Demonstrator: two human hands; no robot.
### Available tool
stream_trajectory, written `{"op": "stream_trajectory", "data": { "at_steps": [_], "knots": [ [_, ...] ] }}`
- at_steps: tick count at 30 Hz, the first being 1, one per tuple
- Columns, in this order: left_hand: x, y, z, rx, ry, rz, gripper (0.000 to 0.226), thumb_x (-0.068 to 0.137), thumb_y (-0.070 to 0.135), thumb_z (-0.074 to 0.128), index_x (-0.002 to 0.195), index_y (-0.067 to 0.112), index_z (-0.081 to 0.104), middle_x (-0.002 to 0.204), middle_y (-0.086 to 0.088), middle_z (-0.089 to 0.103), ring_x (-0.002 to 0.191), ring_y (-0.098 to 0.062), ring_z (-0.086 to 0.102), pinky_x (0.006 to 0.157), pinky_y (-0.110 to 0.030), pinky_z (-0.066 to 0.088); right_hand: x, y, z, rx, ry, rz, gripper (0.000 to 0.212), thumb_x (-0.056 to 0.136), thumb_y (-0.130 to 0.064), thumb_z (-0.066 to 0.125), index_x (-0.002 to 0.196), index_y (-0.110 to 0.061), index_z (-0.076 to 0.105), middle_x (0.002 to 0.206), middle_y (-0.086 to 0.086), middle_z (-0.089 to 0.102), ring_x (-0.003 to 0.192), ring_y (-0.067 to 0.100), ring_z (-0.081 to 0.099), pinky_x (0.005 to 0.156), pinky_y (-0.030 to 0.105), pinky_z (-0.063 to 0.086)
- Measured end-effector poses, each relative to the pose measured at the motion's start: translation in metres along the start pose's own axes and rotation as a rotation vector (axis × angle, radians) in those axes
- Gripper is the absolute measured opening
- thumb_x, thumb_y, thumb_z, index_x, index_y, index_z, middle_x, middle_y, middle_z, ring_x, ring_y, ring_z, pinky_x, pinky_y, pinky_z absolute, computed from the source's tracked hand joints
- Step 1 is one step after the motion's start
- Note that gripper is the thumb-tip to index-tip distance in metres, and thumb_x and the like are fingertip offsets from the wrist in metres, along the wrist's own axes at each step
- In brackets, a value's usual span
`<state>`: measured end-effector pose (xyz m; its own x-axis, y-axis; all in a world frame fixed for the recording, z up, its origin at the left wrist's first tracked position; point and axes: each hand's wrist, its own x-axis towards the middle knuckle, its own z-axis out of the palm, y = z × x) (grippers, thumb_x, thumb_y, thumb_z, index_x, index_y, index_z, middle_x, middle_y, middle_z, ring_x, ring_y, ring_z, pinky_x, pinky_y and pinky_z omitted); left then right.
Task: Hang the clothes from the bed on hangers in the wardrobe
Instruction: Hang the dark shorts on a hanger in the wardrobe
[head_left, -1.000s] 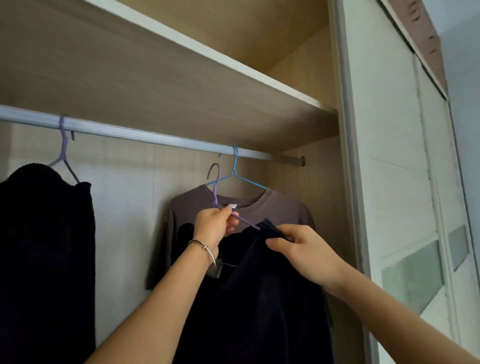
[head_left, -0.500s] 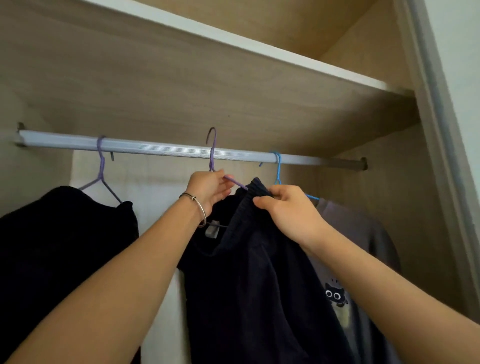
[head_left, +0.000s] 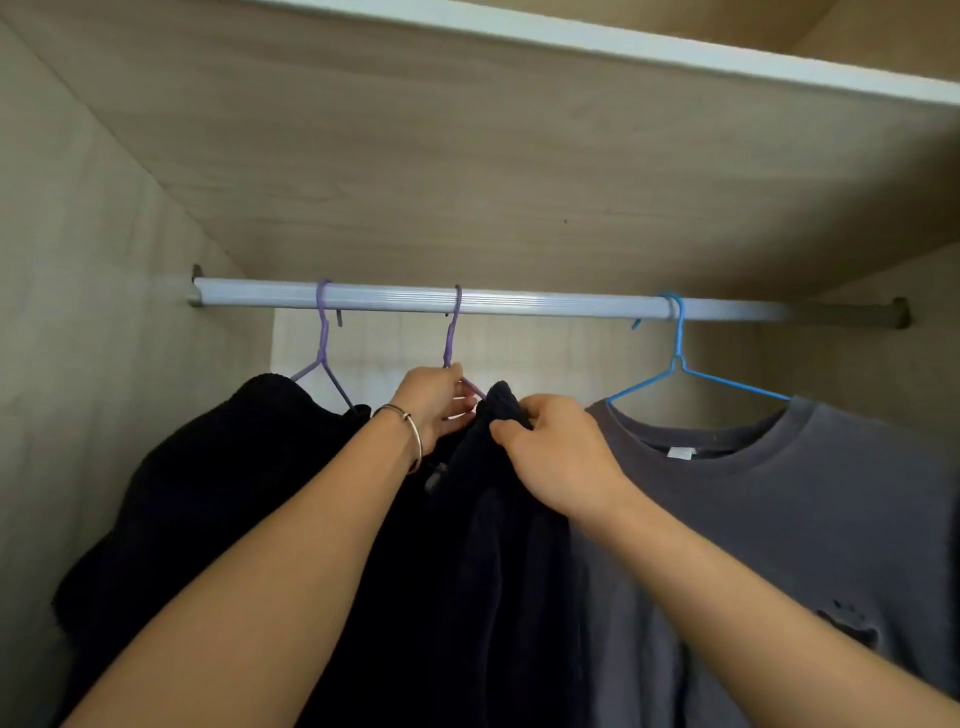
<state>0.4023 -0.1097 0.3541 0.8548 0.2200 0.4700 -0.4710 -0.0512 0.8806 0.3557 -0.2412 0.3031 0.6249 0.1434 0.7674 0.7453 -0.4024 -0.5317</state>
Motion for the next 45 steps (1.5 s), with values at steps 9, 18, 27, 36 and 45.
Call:
{"op": "stream_trajectory", "data": {
  "at_steps": [9, 18, 27, 36, 45],
  "knots": [
    [-0.034, 0.012, -0.008, 0.402, 0.030, 0.045, 0.030, 0.094, 0.030, 0.045, 0.071, 0.014, 0.053, 0.053, 0.005, 0.057, 0.038, -0.003, 0.054, 0.039, -0.011, 0.042, -0.009, 0.002, -0.003, 0.243, -0.258, 0.074, 0.027, 0.076, -0.030, 0.057, 0.096, -0.012, 0.059, 0.082, -0.002, 0.061, 0.077, 0.014, 0.058, 0.069, 0.030, 0.045],
    [-0.083, 0.009, 0.003, 0.470, -0.017, -0.006, 0.055, 0.084, 0.053, 0.051, 0.112, 0.006, 0.062, 0.107, -0.007, 0.068, 0.086, -0.019, 0.064, 0.083, -0.028, 0.050, -0.038, 0.020, 0.005, 0.447, -0.297, -0.001, 0.029, 0.084, -0.026, 0.052, 0.112, -0.026, 0.048, 0.095, -0.008, 0.062, 0.087, 0.008, 0.062, 0.073, 0.023, 0.050],
    [-0.142, -0.027, 0.022, 0.440, 0.081, 0.157, 0.052, 0.076, 0.047, 0.063, 0.115, 0.014, 0.058, 0.110, -0.005, 0.068, 0.100, -0.018, 0.066, 0.096, -0.038, 0.050, -0.092, 0.066, 0.028, 0.402, -0.226, -0.134, 0.027, 0.082, -0.014, 0.056, 0.100, -0.031, 0.043, 0.088, -0.014, 0.057, 0.075, -0.001, 0.057, 0.057, 0.005, 0.045],
    [-0.244, -0.171, 0.033, 0.756, 0.149, 0.040, 0.075, 0.085, 0.027, 0.062, 0.146, 0.018, 0.020, 0.138, 0.000, 0.048, 0.120, -0.002, 0.045, 0.089, -0.002, 0.032, -0.225, 0.150, 0.070, 0.526, -0.241, 0.167, 0.018, 0.088, -0.017, 0.059, 0.101, -0.030, 0.057, 0.075, -0.024, 0.060, 0.065, -0.014, 0.060, 0.053, 0.001, 0.044],
    [-0.319, -0.254, 0.006, 0.805, 0.059, -0.239, 0.038, 0.087, 0.023, 0.059, 0.123, 0.014, 0.056, 0.114, -0.001, 0.068, 0.103, -0.008, 0.063, 0.089, -0.015, 0.049, -0.310, 0.187, 0.112, 0.157, -0.550, 0.319, 0.025, 0.086, -0.015, 0.058, 0.062, -0.019, 0.056, 0.056, -0.001, 0.061, 0.048, 0.007, 0.051, 0.041, 0.014, 0.034]
  ]
}}
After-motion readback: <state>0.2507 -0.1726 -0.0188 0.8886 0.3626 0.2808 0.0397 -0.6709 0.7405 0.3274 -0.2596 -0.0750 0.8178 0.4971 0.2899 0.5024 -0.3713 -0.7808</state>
